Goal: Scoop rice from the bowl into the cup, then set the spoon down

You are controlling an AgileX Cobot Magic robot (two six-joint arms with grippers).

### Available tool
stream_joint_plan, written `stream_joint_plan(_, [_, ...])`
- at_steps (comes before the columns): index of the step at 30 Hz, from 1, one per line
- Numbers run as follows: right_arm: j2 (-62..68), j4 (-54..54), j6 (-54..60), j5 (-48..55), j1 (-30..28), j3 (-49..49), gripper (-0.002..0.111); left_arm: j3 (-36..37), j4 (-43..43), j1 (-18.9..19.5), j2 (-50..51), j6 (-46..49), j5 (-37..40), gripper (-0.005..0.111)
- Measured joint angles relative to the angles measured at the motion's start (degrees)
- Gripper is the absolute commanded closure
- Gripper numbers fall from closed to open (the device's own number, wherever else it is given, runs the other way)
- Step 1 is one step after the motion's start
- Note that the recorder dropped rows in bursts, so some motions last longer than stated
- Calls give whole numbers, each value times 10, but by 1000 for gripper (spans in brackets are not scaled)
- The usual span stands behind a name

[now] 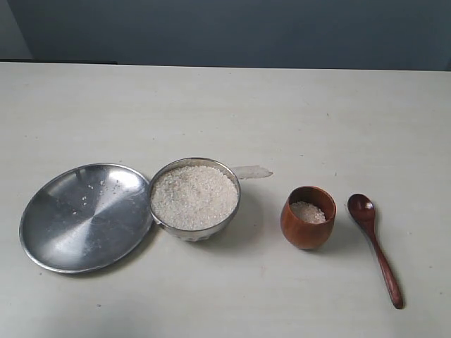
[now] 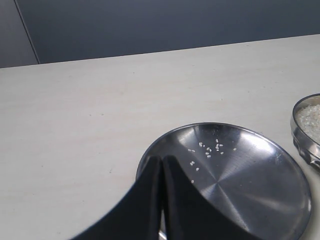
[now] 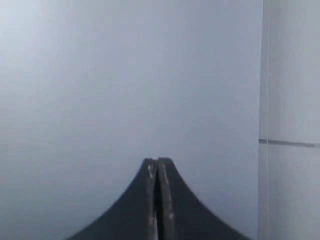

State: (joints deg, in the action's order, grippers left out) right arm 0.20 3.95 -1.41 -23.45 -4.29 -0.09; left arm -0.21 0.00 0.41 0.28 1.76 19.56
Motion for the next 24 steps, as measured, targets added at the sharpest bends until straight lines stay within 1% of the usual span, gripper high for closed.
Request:
stream_joint_plan(3, [-1, 0, -6, -93, 0, 0, 109, 0, 0, 0, 0, 0, 0, 106])
stream_joint_plan(4, [-1, 0, -14, -157, 0, 0, 109, 0, 0, 0, 0, 0, 0, 106])
stream_joint_plan(5, [-1, 0, -15, -181, 0, 0, 109, 0, 0, 0, 0, 0, 0, 106])
stream_joint_plan(6, [-1, -9, -19, -235, 0, 0, 109, 0, 0, 0, 0, 0, 0, 106])
stream_joint_plan(8, [-1, -44, -20, -280, 0, 0, 109, 0, 0, 0, 0, 0, 0, 106])
stream_joint_plan(9, [-1, -57, -21, -278, 0, -1, 109, 0, 0, 0, 0, 0, 0, 106])
stream_joint_plan(11, [-1, -99, -21, -231, 0, -23, 109, 0, 0, 0, 0, 0, 0, 106])
stream_joint_plan(14, [-1, -114, -21, -45, 0, -103, 109, 0, 0, 0, 0, 0, 0, 106])
stream_joint_plan(16, [-1, -117, -21, 46, 0, -140, 109, 0, 0, 0, 0, 0, 0, 106])
stream_joint_plan(21, [33, -121, -21, 148, 49, -171, 109, 0, 0, 0, 0, 0, 0, 106])
stream_joint_plan(22, [47, -121, -21, 175, 60, -176, 109, 0, 0, 0, 0, 0, 0, 106])
stream_joint_plan(23, [76, -120, -21, 227, 81, -185, 109, 0, 0, 0, 0, 0, 0, 106])
stream_joint_plan(24, [92, -116, -20, 247, 93, -189, 109, 0, 0, 0, 0, 0, 0, 106])
